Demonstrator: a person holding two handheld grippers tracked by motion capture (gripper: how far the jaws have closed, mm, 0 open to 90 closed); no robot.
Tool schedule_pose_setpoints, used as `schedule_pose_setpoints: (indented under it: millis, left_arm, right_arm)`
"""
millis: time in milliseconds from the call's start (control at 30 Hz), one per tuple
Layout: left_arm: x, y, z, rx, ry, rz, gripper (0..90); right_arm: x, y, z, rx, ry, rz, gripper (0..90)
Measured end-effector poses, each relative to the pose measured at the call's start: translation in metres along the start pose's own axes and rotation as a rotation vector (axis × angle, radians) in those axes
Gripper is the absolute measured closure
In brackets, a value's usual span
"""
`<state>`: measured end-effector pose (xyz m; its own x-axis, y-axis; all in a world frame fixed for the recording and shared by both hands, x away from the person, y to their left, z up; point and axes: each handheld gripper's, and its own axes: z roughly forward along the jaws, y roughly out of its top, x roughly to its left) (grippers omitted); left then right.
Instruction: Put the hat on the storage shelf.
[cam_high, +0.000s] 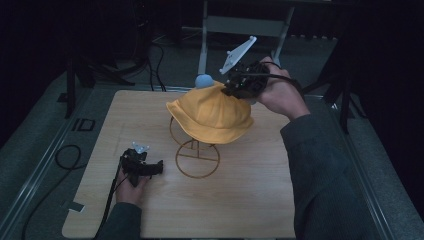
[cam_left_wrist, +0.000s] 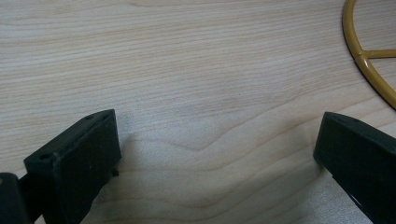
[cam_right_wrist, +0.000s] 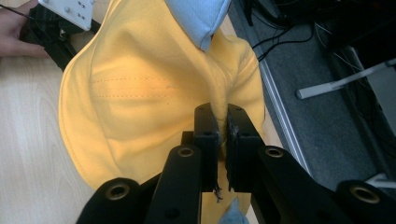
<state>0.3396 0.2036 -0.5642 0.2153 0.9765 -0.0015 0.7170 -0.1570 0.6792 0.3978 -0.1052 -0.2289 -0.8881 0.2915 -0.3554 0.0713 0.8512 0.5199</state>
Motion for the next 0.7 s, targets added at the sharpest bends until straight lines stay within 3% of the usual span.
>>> schedule_pose_setpoints:
  millis: [367, 700]
  left_arm:
    - [0.000, 0.000, 0.000, 0.002, 0.000, 0.001, 0.4]
    - [0.000, 0.000, 0.000, 0.001, 0.000, 0.001, 0.4]
  right_arm:
    - [0.016, 0.021, 0.027, 0.015, 0.042, -0.037, 84.1]
    - [0.033, 0.037, 0.053, 0.086, 0.078, -0.097, 82.1]
